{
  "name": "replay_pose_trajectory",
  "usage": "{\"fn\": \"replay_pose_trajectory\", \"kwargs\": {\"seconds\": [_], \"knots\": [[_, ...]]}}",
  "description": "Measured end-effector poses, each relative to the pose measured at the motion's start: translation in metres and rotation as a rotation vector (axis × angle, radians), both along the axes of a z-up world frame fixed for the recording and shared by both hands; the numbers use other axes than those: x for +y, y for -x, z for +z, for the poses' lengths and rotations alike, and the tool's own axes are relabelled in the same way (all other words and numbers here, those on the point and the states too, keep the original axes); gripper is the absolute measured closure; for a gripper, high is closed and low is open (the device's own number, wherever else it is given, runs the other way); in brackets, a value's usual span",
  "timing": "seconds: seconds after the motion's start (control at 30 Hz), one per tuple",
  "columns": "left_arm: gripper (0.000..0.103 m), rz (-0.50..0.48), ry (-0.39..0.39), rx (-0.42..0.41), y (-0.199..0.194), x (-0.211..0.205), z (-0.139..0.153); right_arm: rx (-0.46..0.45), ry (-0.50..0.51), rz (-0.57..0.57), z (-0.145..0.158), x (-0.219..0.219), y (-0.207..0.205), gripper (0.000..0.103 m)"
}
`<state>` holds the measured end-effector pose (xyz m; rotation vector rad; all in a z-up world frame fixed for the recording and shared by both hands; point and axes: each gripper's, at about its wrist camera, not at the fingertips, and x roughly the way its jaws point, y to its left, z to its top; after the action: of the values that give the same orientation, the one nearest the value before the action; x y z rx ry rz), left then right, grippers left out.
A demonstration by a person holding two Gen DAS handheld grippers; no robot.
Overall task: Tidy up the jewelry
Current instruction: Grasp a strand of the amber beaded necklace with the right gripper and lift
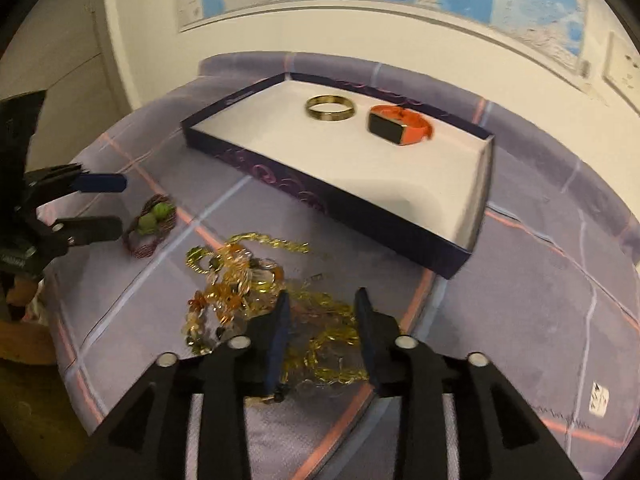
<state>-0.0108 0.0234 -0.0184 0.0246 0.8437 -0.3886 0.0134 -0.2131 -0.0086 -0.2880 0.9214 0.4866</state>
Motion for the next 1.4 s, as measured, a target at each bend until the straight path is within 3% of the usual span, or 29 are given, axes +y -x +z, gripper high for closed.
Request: {"fn": "replay_pose_trajectory", "kwargs": {"seconds": [0.07, 0.23, 0.33, 0.43, 0.63, 0.67, 1.03, 1.4], "knots": [[0.025, -0.002, 0.002, 0.008, -0.002, -0.001, -0.002, -0.013, 0.030, 0.032, 0.000, 0.002, 0.001, 0.052], [0.025, -0.012, -0.001, 0.018, -0.005, -0.007, -0.005, 0.030, -0.013, 0.085, -0.006, 0.005, -0.009, 0.054], [0.025, -0.012, -0.005, 0.018, -0.005, -0.007, -0.006, 0.046, -0.047, 0.103, -0.006, 0.005, -0.010, 0.074], [0.025, -0.001, 0.001, 0.028, -0.006, -0.004, -0.007, 0.038, -0.056, 0.088, 0.001, 0.003, -0.006, 0.087], [0.025, 0.005, 0.009, 0.029, -0.006, 0.000, -0.007, -0.015, -0.130, 0.029, 0.029, -0.011, 0.007, 0.091], [0.025, 0.004, 0.010, 0.028, -0.007, -0.001, -0.006, -0.026, -0.150, 0.016, 0.036, -0.016, 0.009, 0.098], [0.025, 0.000, 0.018, 0.020, -0.004, -0.002, -0.004, -0.167, -0.308, -0.062, 0.097, -0.047, 0.027, 0.098], [0.025, -0.003, 0.018, 0.021, -0.003, -0.002, -0.004, -0.377, -0.393, -0.115, 0.166, -0.072, 0.044, 0.098]]}}
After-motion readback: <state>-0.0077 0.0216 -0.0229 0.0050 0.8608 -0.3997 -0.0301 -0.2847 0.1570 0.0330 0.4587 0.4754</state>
